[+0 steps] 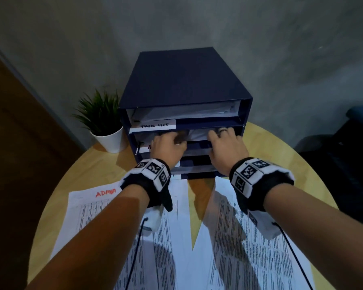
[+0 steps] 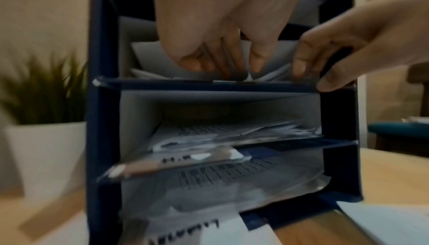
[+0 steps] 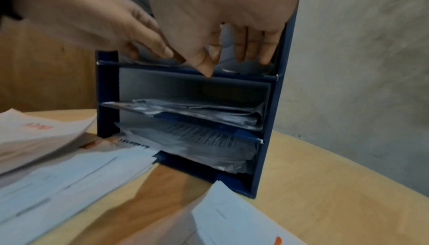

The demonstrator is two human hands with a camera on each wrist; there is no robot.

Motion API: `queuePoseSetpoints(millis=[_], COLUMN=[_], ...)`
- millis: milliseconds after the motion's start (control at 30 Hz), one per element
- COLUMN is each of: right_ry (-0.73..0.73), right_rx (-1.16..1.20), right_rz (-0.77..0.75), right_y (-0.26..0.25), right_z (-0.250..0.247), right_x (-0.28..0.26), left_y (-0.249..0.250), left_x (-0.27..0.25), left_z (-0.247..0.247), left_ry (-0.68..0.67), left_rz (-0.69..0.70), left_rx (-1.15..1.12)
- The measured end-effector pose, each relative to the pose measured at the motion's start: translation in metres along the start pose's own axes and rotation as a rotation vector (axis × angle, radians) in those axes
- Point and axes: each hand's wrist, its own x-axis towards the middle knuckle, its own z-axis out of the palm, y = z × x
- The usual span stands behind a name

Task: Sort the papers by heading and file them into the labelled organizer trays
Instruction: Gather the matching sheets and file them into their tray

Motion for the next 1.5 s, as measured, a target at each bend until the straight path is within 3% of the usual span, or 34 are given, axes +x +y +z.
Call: queuePoseSetpoints(millis=[100,267,400,600,767,933,1033,1200,1367,1500], right_ry=[0.000,-0.091,0.006,0.201,0.205,0.116,0.018,-0.032,-0.033,-0.036], right_rx=[-0.067,0.023,0.065,0.205,0.304,0.182,0.154,0.222,0.276,0.319], right_rz=[-0.069,0.005,0.032,0.082,0.080,0.073,0.071,0.104,0.134,0.153], right_y=[0.000,-0.005,-0.008,-0.001,0.002,0.008,0.009,0.010,0.006,0.006], right_z=[0.007,0.008,0.015,0.033,0.037,0.035,0.029,0.025,0.023,0.022], right_x=[-0.003,0.003,0.001,-0.003,-0.001,-0.001,0.000,-0.001,-0.004,-0.002], left_y=[0.013,0.029,0.041,0.058,0.074,0.068,0.053,0.011,-0.004,-0.011], left_x=[0.003,0.010,0.017,0.012,0.018,0.020,0.014,0.004,0.004,0.003], left_z=[0.002,0.017,0.017,0.018,0.026,0.025,0.014,-0.015,-0.027,-0.027], left_ry=[-0.048,-0.121,-0.258,-0.406,-0.500,-0.476,-0.373,-0.111,-0.203,-0.138], left_rz=[0.027,0.008,0.057,0.261,0.320,0.245,0.045,-0.071,-0.020,0.065], left_rx=[0.260,0.257,0.380,0.390,0.439,0.330,0.285,0.696,1.128,1.194])
